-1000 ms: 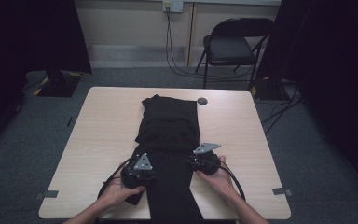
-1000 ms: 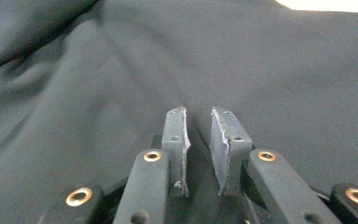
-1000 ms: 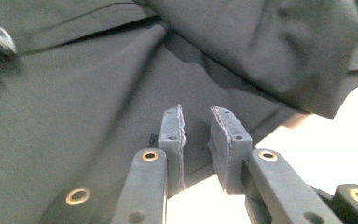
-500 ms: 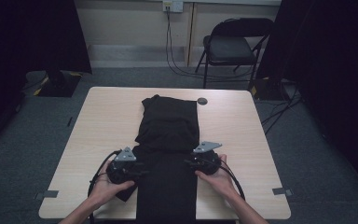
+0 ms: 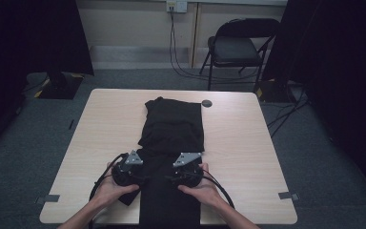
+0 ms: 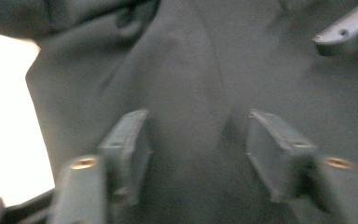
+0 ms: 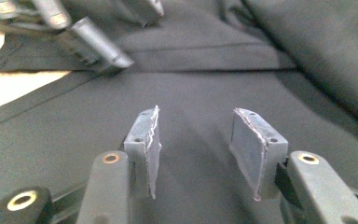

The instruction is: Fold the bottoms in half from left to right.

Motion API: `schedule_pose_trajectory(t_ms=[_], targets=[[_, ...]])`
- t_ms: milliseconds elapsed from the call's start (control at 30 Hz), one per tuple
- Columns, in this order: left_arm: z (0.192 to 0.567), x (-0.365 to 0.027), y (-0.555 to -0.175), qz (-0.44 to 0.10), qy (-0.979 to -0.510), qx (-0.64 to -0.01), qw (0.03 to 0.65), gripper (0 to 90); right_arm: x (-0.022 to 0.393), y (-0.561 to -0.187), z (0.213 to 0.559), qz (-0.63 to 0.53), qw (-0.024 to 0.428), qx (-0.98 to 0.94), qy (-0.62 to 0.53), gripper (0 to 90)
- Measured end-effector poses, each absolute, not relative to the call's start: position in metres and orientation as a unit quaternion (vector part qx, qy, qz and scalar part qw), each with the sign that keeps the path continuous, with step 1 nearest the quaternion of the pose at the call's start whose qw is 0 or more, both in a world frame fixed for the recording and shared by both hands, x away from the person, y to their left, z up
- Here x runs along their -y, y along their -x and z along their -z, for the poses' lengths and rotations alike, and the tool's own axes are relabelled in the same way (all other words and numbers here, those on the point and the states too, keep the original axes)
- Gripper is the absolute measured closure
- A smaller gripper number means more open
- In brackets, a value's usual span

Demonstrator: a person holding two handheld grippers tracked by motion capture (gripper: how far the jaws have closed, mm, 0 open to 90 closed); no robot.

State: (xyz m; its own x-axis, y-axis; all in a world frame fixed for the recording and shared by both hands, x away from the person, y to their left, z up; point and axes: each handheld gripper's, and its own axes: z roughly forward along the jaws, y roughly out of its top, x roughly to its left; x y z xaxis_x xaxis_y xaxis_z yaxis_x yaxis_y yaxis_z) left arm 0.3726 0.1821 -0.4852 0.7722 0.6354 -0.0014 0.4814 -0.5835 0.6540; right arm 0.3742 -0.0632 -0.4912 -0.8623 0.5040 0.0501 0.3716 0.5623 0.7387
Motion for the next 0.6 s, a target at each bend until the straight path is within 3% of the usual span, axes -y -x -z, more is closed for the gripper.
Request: schedule_pose_trajectory(t_ms=[100,133,333,400,600], targets=[[0.484,-0.183,-0.375,-0.111,-0.880,-0.323,0.331,81.7,0.061,-0.371,0.497,-0.392,0.083,-0.884,-0.241,50.9],[0.483,-0.185,-0.377,-0.104,-0.877,-0.325,0.338,83.6,0.060,-0.369,0.497,-0.393,0.087,-0.884,-0.239,50.9],[0.474,-0.196,-0.377,-0.074,-0.853,-0.342,0.389,82.3,0.060,-0.369,0.498,-0.389,0.093,-0.888,-0.229,50.8],[0.467,-0.196,-0.377,-0.069,-0.841,-0.347,0.409,85.7,0.060,-0.369,0.498,-0.390,0.092,-0.888,-0.227,50.4],[0.439,-0.184,-0.379,-0.077,-0.817,-0.331,0.465,86.9,0.061,-0.370,0.498,-0.391,0.089,-0.887,-0.228,50.3]])
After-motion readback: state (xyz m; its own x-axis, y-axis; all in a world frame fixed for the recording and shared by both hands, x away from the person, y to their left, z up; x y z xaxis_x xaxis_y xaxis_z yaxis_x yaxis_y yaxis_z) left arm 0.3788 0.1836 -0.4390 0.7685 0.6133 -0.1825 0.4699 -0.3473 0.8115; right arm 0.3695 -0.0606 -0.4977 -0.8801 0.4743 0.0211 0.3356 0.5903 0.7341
